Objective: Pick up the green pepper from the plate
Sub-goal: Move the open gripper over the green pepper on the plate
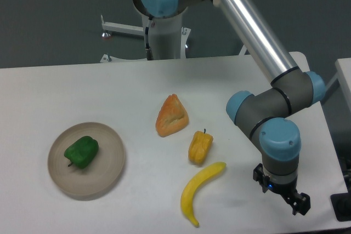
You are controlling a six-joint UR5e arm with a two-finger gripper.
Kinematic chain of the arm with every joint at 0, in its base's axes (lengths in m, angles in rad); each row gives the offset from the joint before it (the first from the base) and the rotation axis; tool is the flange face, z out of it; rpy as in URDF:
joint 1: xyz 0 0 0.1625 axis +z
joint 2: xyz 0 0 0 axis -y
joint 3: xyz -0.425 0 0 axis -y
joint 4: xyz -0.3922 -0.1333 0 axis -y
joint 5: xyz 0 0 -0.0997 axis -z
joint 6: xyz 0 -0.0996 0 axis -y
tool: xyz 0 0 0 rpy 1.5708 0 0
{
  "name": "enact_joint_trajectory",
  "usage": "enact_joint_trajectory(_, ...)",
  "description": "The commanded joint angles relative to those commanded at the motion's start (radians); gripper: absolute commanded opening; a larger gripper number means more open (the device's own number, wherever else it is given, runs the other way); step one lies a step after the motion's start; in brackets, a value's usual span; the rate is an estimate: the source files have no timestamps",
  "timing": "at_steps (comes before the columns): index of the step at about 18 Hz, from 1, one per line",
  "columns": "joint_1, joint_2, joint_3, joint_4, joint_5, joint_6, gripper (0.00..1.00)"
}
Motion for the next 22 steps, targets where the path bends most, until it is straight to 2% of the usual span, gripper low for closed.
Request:
enact_joint_trajectory(7, -0.021, 0.018, -0.021, -0.002, 0.002, -0.008, 1.00)
enact_joint_trajectory(11, -0.031, 0.050, -0.055, -0.003, 0.002, -0.057, 1.00)
enact_joint_trajectory(13, -0.041, 0.092, -0.104, -0.006, -0.002, -0.071, 1.00)
enact_joint_trajectory(19, -0.067, 0.262, -0.306, -0.008, -0.057, -0.184, 1.00)
enact_joint_trajectory(22, -0.098, 0.331, -0.371, -0.050, -0.058, -0.274, 1.00)
